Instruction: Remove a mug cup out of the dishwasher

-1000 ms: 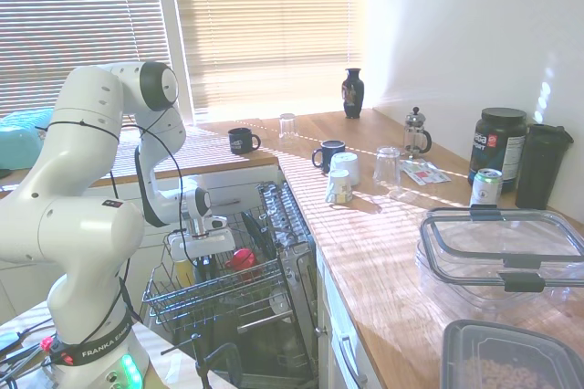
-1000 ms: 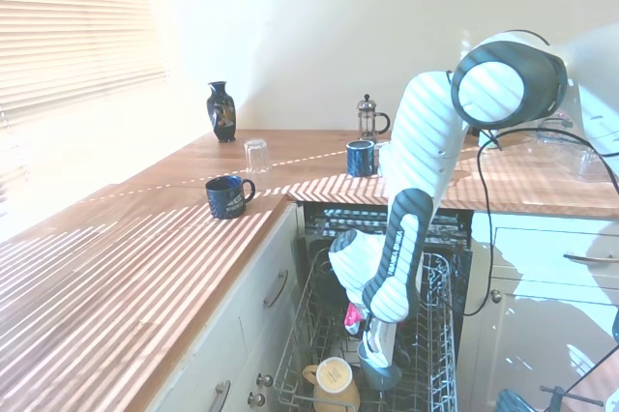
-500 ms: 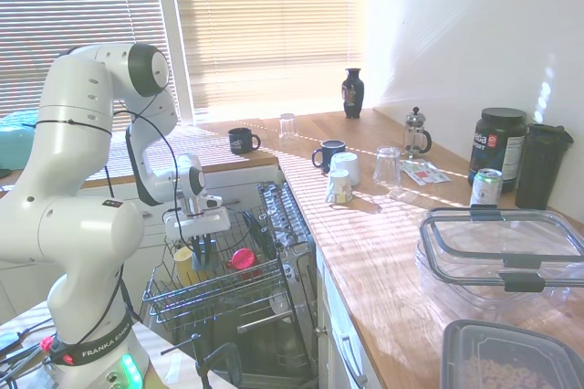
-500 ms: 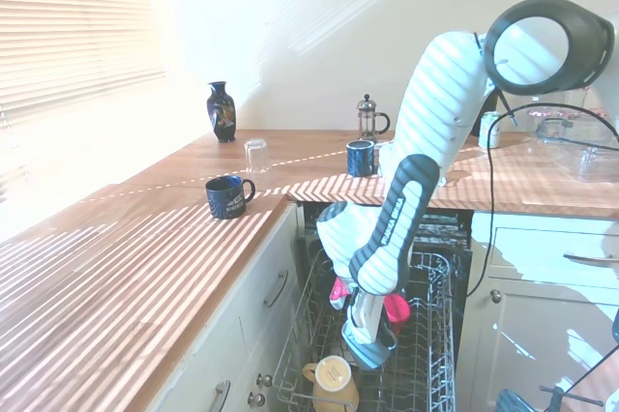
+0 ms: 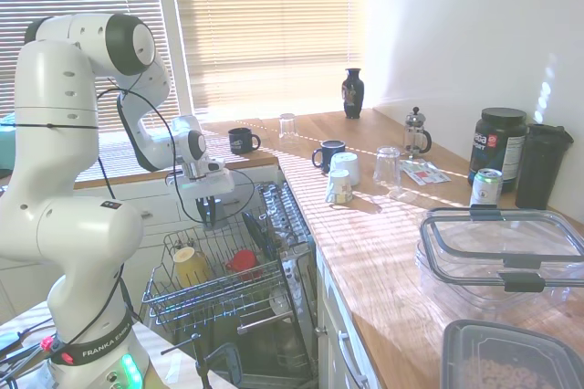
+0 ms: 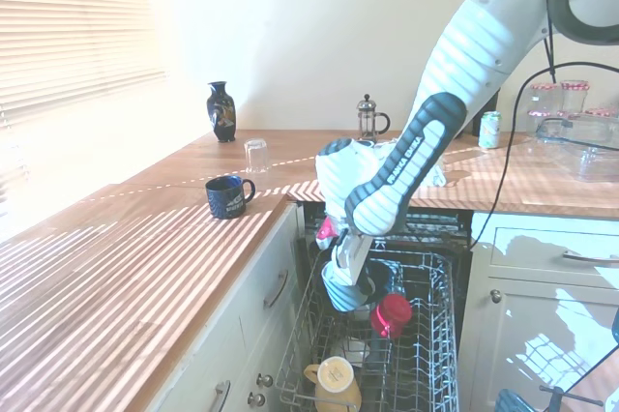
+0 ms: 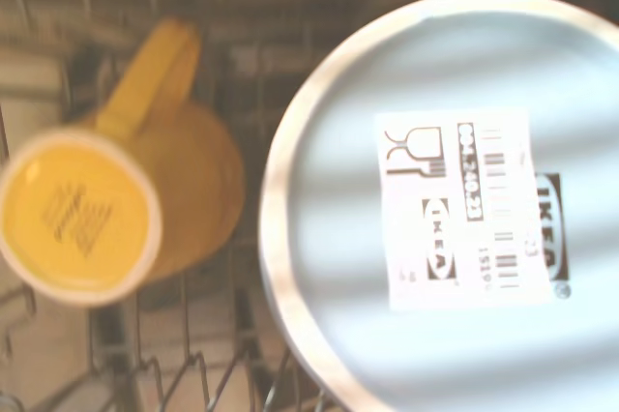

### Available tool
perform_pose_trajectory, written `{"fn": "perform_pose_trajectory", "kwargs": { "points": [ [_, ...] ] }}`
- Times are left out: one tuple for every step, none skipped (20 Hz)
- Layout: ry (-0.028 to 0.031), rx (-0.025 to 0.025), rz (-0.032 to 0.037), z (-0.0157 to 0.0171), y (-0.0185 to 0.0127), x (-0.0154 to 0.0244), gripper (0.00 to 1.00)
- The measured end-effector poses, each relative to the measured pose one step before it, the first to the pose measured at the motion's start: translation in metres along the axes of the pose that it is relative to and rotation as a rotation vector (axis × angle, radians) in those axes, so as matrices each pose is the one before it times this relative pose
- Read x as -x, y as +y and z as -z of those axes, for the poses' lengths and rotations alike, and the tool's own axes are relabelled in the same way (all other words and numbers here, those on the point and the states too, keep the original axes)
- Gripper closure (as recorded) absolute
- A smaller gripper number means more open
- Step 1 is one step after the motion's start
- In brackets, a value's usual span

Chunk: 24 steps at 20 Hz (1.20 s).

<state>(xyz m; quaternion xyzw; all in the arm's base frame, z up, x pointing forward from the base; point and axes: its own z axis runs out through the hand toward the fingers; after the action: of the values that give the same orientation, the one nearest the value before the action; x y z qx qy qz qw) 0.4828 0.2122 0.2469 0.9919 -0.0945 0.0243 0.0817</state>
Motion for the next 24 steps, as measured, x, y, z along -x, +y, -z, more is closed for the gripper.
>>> {"fn": "perform_pose_trajectory", "kwargs": {
  "points": [
    [0.01389,-0.02048,-0.01975,0.01924,0.00383,-0.00478,1.0],
    [0.01506,-0.02353,-0.02681,0.02153,0.00505,-0.00733,1.0],
    [0.01299,-0.02089,-0.02601,0.02015,0.00562,-0.00951,1.0],
    [0.01211,-0.01685,-0.02597,0.01959,0.00671,-0.01157,1.0],
    [0.01223,-0.01503,-0.02512,0.01823,0.00777,-0.01392,1.0],
    [0.00983,-0.00782,-0.02625,0.01583,0.00849,-0.01487,1.0],
    [0.00839,-0.00363,-0.02445,0.01295,0.00839,-0.01526,1.0],
    [0.00733,-0.00026,-0.02565,0.00944,0.00826,-0.01558,1.0],
    [0.00168,0.00507,-0.0255,0.00586,0.0074,-0.01534,1.0],
    [-0.0009,0.00593,-0.02324,0.00346,0.00552,-0.01548,1.0],
    [-0.00389,0.00711,-0.02148,-0.0002,0.00396,-0.01535,1.0],
    [-0.00292,0.00569,-0.02011,-0.00245,0.00291,-0.0163,1.0],
    [-0.00654,0.00833,-0.01481,-0.00423,0.00125,-0.01438,1.0],
    [-0.00583,0.00839,-0.01165,-0.0053,0.00066,-0.01397,1.0],
    [-0.00612,0.00859,-0.01245,-0.00526,0.00122,-0.01412,1.0],
    [-0.00486,0.00742,-0.01372,-0.00305,0.00238,-0.01339,1.0],
    [-0.00671,0.00565,-0.0136,-0.00197,0.00369,-0.01306,1.0],
    [-0.00435,0.00252,-0.0126,-0.00108,0.00508,-0.01295,1.0],
    [-0.00423,0.00152,-0.01271,-0.001,0.00696,-0.01241,1.0],
    [-0.00373,0.00168,-0.01138,-0.00068,0.00788,-0.01124,1.0],
    [-0.00614,0.00135,-0.01076,-0.0021,0.00785,-0.00956,1.0],
    [-0.00499,0.00265,-0.01177,-0.00438,0.00744,-0.00792,1.0],
    [-0.00884,0.00579,-0.00843,-0.00703,0.00715,-0.00552,1.0],
    [-0.00994,0.00436,-0.00671,-0.00778,0.00492,-0.00379,1.0]
  ]
}}
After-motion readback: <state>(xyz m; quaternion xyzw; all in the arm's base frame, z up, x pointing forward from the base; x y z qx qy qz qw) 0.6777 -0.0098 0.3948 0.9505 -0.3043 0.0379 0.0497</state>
